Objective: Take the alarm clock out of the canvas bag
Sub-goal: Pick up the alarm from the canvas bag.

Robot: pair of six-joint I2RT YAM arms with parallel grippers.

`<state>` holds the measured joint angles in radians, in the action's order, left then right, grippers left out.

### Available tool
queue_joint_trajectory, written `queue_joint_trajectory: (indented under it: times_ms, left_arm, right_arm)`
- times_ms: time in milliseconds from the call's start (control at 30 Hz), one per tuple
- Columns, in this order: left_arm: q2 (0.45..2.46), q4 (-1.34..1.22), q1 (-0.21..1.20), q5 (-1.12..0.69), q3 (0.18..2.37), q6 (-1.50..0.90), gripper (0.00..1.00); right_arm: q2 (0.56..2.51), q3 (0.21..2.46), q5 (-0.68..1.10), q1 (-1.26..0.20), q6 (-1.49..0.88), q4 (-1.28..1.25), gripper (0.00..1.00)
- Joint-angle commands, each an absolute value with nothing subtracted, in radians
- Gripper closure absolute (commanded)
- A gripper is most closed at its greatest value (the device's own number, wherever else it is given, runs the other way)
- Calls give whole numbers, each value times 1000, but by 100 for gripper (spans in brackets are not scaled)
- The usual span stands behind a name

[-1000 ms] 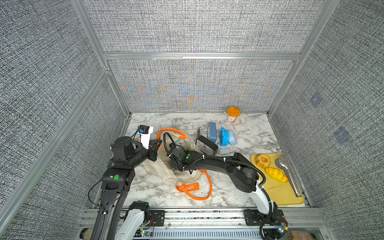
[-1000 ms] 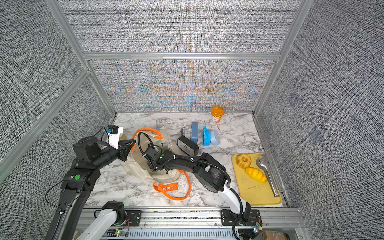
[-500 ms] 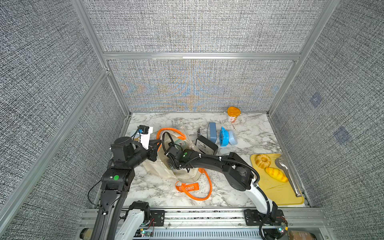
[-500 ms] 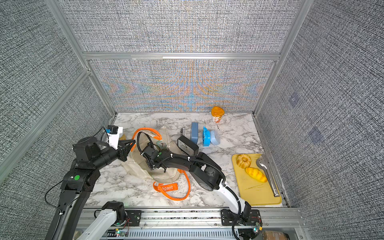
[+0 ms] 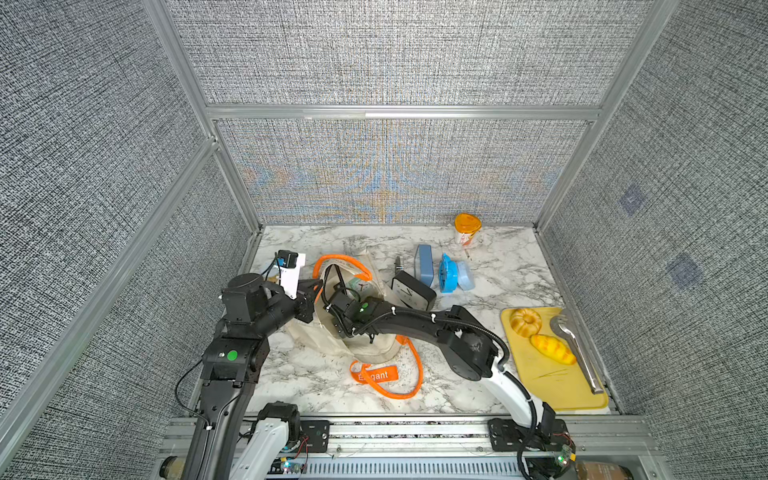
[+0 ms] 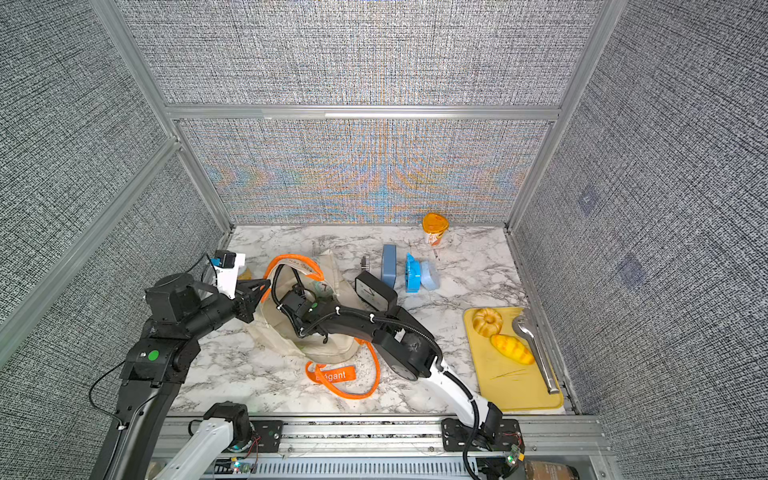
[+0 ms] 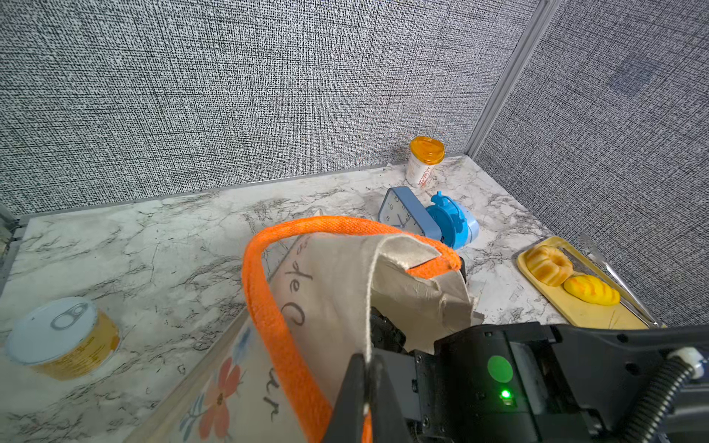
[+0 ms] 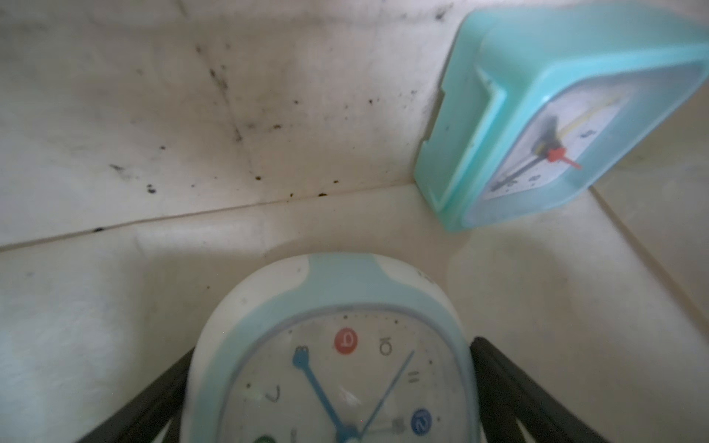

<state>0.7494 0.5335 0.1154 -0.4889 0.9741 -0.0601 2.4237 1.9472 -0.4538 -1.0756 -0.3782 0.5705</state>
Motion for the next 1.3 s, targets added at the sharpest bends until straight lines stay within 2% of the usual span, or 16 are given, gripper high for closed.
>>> queue_joint_trajectory:
  times_ms: [0,233,567,733,900,1100,1267]
  left_arm:
    - [746,502,117,-517,989,-55,100]
    - [748,508,115,-510,1006,-46,100]
    - [725,493,115,-463,996,-45,100]
    - [690,461,116,-402,974,-40,100]
    - [678,454,118,-442,967,-15,100]
    - [651,445,118,-310,970,46,100]
    - [654,394,115,-232,933,34,100]
  right_arm:
    - [2482,1936,-351,-1067,-412,743,1]
    - [2496,1944,-287,-1066,-402,754,1]
    - [2245,1716,-196,-1055,-406,609,5]
    - [2185,1672,-164,-1048,-397,620,6]
    - [2151,1679,-114,-1043,-394,616,9]
    - [2118,1705,13,-1050,-346,640,10]
    - [2039,1637,26,-1060,-301,652,10]
